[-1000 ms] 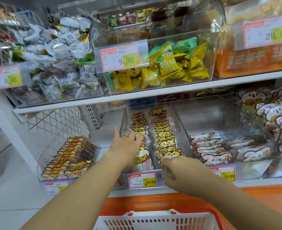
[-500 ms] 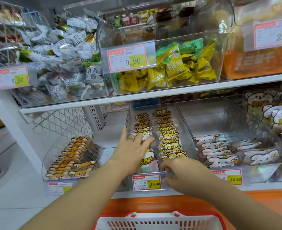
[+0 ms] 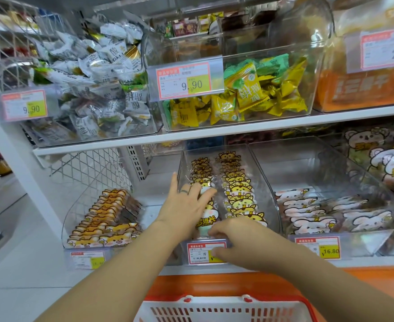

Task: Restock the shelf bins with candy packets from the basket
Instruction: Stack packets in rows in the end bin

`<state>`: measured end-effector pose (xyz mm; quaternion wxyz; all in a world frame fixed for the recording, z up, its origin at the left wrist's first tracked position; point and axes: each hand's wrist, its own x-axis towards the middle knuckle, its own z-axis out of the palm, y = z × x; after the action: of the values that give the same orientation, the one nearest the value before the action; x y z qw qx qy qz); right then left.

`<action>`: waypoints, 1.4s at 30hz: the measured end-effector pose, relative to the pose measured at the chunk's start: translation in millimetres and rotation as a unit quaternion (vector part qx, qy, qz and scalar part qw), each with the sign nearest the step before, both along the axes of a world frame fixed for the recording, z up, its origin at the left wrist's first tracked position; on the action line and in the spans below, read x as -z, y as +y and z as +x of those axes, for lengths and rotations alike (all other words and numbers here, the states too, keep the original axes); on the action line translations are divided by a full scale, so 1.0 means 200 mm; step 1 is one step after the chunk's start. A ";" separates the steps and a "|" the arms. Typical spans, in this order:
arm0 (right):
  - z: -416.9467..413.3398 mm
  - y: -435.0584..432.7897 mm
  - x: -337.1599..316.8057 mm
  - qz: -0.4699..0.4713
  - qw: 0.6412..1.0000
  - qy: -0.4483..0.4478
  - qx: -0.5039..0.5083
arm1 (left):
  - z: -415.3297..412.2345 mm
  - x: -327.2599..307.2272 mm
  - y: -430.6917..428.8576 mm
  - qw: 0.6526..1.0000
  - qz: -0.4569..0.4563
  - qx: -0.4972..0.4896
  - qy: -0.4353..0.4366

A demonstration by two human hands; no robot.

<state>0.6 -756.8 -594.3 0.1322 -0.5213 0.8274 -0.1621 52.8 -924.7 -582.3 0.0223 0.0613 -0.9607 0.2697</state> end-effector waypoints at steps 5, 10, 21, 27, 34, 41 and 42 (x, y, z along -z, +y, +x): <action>-0.01 -0.13 -0.04 0.076 0.996 -0.002 -0.045 | 0.01 -0.08 -0.11 0.984 0.175 -0.041 0.007; -0.02 -0.18 -0.04 0.124 0.990 -0.024 -0.061 | 0.03 -0.13 -0.19 0.962 0.268 -0.055 0.002; 0.00 -0.24 -0.04 0.184 0.978 -0.050 -0.082 | 0.00 -0.08 -0.13 0.978 0.207 -0.036 -0.019; 0.00 -0.29 0.00 0.203 0.975 -0.053 -0.079 | 0.01 -0.05 -0.14 0.978 0.207 -0.021 0.020; -0.04 -0.28 0.01 0.151 0.984 -0.029 -0.094 | 0.01 -0.04 -0.14 0.976 0.215 -0.032 0.027; -0.04 -0.10 -0.09 0.048 0.995 0.018 -0.090 | 0.06 -0.03 -0.12 0.972 0.221 -0.054 0.058; -0.04 -0.06 -0.10 0.043 0.996 0.019 -0.077 | 0.08 -0.03 -0.11 0.973 0.215 -0.054 0.060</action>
<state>-7.1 -767.9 -574.4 0.1506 -0.5800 0.7935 -0.1061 67.8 -946.2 -576.1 0.0520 0.1324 -0.9884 0.0536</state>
